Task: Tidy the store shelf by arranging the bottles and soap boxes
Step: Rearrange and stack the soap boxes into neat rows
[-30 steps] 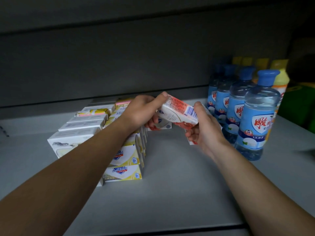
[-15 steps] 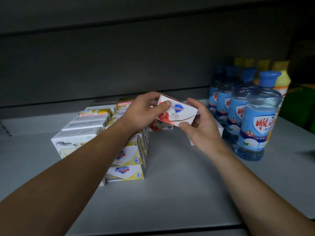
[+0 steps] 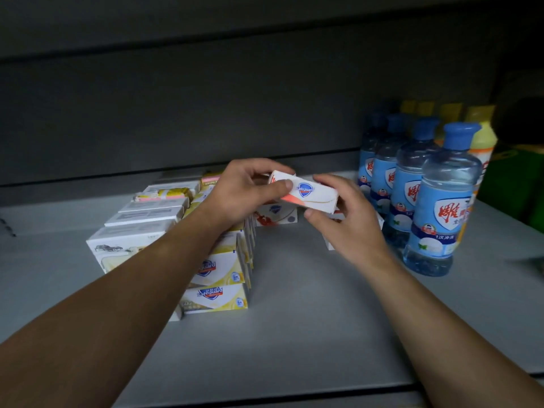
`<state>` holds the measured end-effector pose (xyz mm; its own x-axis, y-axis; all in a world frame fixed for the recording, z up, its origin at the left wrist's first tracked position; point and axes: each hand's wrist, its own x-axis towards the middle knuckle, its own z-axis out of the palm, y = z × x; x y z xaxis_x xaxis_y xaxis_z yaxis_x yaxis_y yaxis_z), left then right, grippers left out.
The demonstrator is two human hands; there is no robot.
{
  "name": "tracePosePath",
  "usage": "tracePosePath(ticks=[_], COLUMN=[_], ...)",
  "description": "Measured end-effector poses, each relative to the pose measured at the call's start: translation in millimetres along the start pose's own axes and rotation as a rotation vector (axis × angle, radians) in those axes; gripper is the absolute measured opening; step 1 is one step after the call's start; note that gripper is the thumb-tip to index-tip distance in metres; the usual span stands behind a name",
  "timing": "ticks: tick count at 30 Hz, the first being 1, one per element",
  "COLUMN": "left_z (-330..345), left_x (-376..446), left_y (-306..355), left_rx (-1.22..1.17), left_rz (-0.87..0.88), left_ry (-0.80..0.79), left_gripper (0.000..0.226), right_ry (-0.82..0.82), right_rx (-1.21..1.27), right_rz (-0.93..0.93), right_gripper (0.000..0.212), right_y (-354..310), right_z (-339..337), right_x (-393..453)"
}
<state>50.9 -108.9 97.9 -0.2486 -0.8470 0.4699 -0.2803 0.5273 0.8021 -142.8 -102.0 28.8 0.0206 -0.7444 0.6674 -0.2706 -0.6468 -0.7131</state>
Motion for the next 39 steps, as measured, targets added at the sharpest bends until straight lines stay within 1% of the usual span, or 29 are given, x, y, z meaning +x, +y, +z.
tracePosePath(ticks=[2,6,11,13,15,17,19,23,25,28,30,33,35,36,39], left_z=[-1,-2,-1,1,3,5,6,8,9,10,10,11,10,10,11], left_x=[0,2,3,3,3,4,4,3,3,3,2,2,2,3,4], left_y=[0,-1,-7,-9,-8,-8,-8,-9,-8,-7,-6,-5,-7,-7,-9], left_rx=[0.016,0.016,0.025,0.039,0.062,0.103,0.146,0.158,0.237,0.359,0.382,0.421,0.406,0.396,0.400], left_rz=[0.022,0.018,-0.009,-0.009,-0.013,-0.020,-0.027,-0.037,-0.025,0.008,0.010,0.010,0.002,-0.001,0.011], left_ry=[-0.011,-0.024,-0.001,0.007,-0.016,-0.037,-0.035,-0.083,-0.101,-0.112,-0.104,-0.087,-0.068,-0.065,-0.072], left_gripper=[0.022,0.023,0.018,0.013,0.015,0.021,0.022,0.013,0.013,0.012,0.013,0.013,0.013,0.013,0.011], right_ry=[-0.013,-0.004,0.032,0.043,0.041,0.039,0.021,-0.057,-0.092,-0.141,-0.180,-0.268,-0.270,-0.251,-0.239], right_rx=[-0.058,-0.153,-0.171,-0.154,-0.158,-0.234,-0.316,-0.500,-0.582,-0.678,-0.728,-0.777,-0.842,-0.907,-1.102], right_rz=[-0.040,-0.086,-0.093,-0.087,-0.059,-0.046,-0.035,-0.045,-0.032,0.048,0.107,0.243,0.286,0.262,0.098], right_gripper=[0.054,0.054,0.054,0.051,0.047,0.045,0.045,0.044,0.041,0.040,0.040,0.041,0.041,0.042,0.049], right_y=[-2,0,2,2,0,-3,-7,-20,-25,-26,-20,-6,0,1,-3], right_z=[1,3,4,2,-3,-8,-13,-31,-44,-60,-63,-63,-63,-63,-55], right_x=[0,1,0,-1,1,6,9,9,6,-6,-18,-38,-48,-51,-62])
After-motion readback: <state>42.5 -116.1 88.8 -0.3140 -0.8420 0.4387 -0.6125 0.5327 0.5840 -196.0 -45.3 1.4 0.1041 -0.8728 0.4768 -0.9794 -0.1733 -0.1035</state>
